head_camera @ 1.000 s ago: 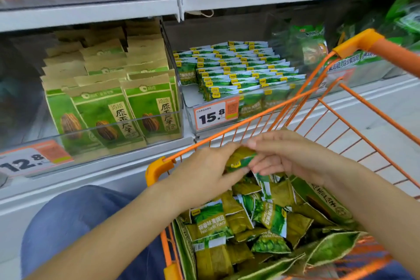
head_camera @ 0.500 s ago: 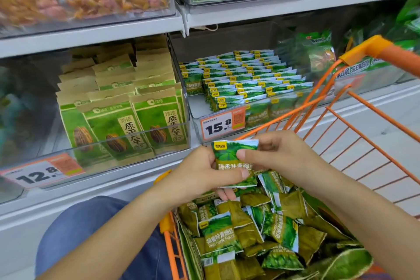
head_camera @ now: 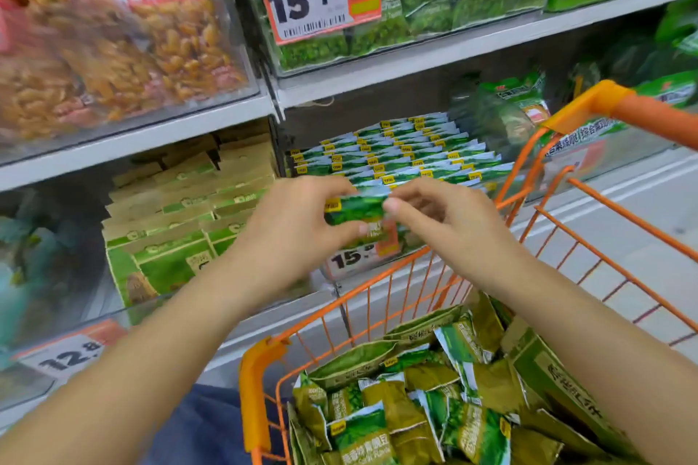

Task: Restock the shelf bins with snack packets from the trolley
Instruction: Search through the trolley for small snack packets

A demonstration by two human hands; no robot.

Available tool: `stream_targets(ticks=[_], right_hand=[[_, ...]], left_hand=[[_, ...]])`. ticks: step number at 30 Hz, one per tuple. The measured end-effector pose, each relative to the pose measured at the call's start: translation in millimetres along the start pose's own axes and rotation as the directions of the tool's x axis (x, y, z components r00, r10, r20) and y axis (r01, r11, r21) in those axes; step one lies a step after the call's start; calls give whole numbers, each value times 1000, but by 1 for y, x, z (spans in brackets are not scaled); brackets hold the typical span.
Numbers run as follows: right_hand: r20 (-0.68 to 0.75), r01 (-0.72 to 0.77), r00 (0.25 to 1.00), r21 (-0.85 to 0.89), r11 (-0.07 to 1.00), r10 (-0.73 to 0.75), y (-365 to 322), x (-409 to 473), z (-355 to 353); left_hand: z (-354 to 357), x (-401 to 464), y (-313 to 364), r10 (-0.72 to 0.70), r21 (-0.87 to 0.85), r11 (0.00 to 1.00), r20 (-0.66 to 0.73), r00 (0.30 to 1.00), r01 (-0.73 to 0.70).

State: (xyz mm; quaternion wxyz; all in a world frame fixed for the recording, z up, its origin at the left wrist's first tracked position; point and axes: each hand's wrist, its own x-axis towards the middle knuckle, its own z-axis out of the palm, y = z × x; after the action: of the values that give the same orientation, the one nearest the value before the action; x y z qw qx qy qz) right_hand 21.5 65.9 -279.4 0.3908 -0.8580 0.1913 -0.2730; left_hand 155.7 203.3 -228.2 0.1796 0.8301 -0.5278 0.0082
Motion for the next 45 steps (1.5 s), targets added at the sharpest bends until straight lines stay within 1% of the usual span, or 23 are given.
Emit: stream_targets(ticks=[1, 2, 3, 4, 5, 7, 9, 10, 12, 14, 16, 21, 24, 28, 31, 34, 36, 38, 39, 40, 41, 43, 45], right_hand=[[-20, 12, 1000, -145, 989, -15, 12, 1, 2], [1, 21, 1000, -283, 959, -22, 23, 0, 3], [18, 58, 998, -403, 913, -56, 35, -1, 7], [41, 134, 991, -500, 855, -131, 46, -3, 11], [45, 207, 974, -561, 801, -220, 55, -5, 17], [52, 241, 963, -601, 762, -263, 60, -6, 20], [34, 253, 953, -632, 733, -300, 61, -4, 20], [27, 233, 959, -642, 731, -282, 60, -4, 19], [17, 232, 954, -671, 705, -298, 63, -3, 18], [29, 232, 957, -674, 701, -289, 63, -3, 20], [27, 238, 953, -685, 689, -303, 65, -3, 21], [4, 246, 943, -679, 692, -332, 67, 1, 21], [33, 253, 949, -670, 698, -313, 65, 1, 20], [88, 286, 950, -631, 721, -299, 64, 1, 18], [193, 260, 963, -491, 831, -188, 58, 1, 7], [113, 224, 974, -327, 918, -198, 52, -2, 0], [60, 215, 977, -261, 941, -206, 43, -4, -1], [71, 220, 975, -234, 947, -209, 34, -7, -1], [107, 219, 974, -238, 946, -198, 29, -9, -2], [175, 217, 969, -262, 940, -175, 24, -12, -2], [263, 232, 953, -310, 922, -151, 18, -15, -1], [444, 323, 889, -443, 836, -108, 9, -27, 5], [582, 405, 812, -517, 754, -38, 7, -44, 16]], left_hand=[[-1, 12, -1, -4, 94, 995, -67, 998, 10], [0, 25, -4, -9, 197, 980, -102, 995, 29], [5, 39, -7, -21, 322, 945, -94, 995, 51], [11, 52, -10, -38, 437, 897, -63, 997, 62], [18, 65, -13, -62, 514, 855, -32, 998, 70], [32, 90, -20, -136, 590, 802, 26, 990, 95], [45, 115, -30, -237, 628, 768, 96, 967, 126], [51, 127, -36, -291, 634, 759, 131, 948, 146], [62, 144, -44, -396, 629, 751, 184, 900, 201], [73, 156, -52, -470, 616, 737, 173, 866, 277], [82, 163, -58, -504, 601, 728, 144, 852, 329], [87, 172, -69, -534, 563, 752, 212, 819, 344], [92, 172, -73, -533, 562, 754, 219, 817, 342], [86, 173, -68, -458, 591, 762, 204, 865, 264], [55, 161, -42, -327, 623, 770, 203, 923, 136], [28, 123, -17, -110, 606, 796, 147, 983, -1], [24, 78, -5, 30, 525, 848, 95, 995, -76], [26, 21, 4, 177, 327, 929, 18, 984, -173], [29, -8, 8, 227, 218, 951, -2, 974, -221], [34, -31, 9, 253, 136, 958, 21, 967, -254], [40, -51, 7, 269, 91, 957, 92, 959, -277], [59, -77, -3, 250, 49, 959, 324, 912, -280], [77, -91, -17, 204, 62, 962, 487, 849, -267]])
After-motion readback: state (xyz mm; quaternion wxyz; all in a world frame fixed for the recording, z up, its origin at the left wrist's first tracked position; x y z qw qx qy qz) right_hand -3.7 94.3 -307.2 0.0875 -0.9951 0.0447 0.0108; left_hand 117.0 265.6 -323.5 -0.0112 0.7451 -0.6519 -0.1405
